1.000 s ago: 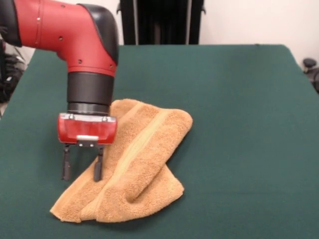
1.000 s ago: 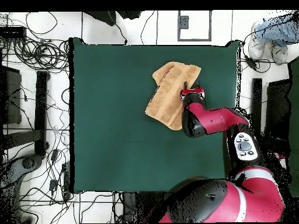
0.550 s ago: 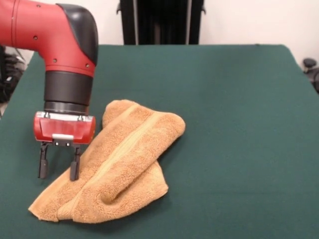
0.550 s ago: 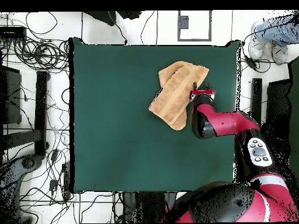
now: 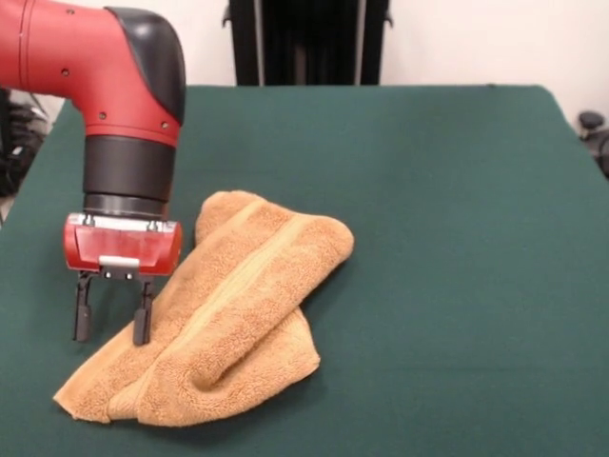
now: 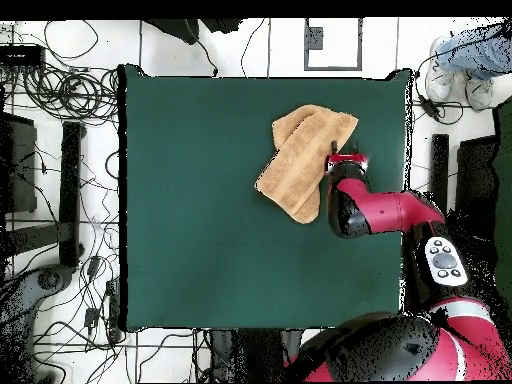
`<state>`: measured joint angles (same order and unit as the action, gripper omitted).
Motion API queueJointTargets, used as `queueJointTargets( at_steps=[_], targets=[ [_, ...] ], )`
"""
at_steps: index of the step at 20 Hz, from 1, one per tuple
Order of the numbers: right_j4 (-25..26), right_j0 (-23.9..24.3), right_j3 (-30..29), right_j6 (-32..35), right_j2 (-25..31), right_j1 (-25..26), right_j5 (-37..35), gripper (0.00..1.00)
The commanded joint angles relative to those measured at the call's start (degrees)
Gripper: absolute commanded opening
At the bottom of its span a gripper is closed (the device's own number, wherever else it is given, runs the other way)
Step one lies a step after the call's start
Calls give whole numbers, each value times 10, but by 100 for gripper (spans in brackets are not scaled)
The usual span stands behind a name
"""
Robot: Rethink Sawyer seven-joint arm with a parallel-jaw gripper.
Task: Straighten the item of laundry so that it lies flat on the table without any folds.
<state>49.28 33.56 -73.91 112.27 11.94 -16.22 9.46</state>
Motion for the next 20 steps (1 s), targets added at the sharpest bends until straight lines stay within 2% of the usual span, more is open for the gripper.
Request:
queueJointTargets(
  at_steps=[1, 7, 12, 15, 20],
  targets=[
    [-5, -73, -39, 9, -1, 19, -114, 100],
    [24, -176, -1, 4, -102, 19, -93, 100],
    [9, -215, 20, 22, -145, 47, -86, 100],
    [-11, -243, 52, 43, -199, 90, -36, 100],
    [-15, -255, 65, 41, -221, 102, -24, 100]
  ],
)
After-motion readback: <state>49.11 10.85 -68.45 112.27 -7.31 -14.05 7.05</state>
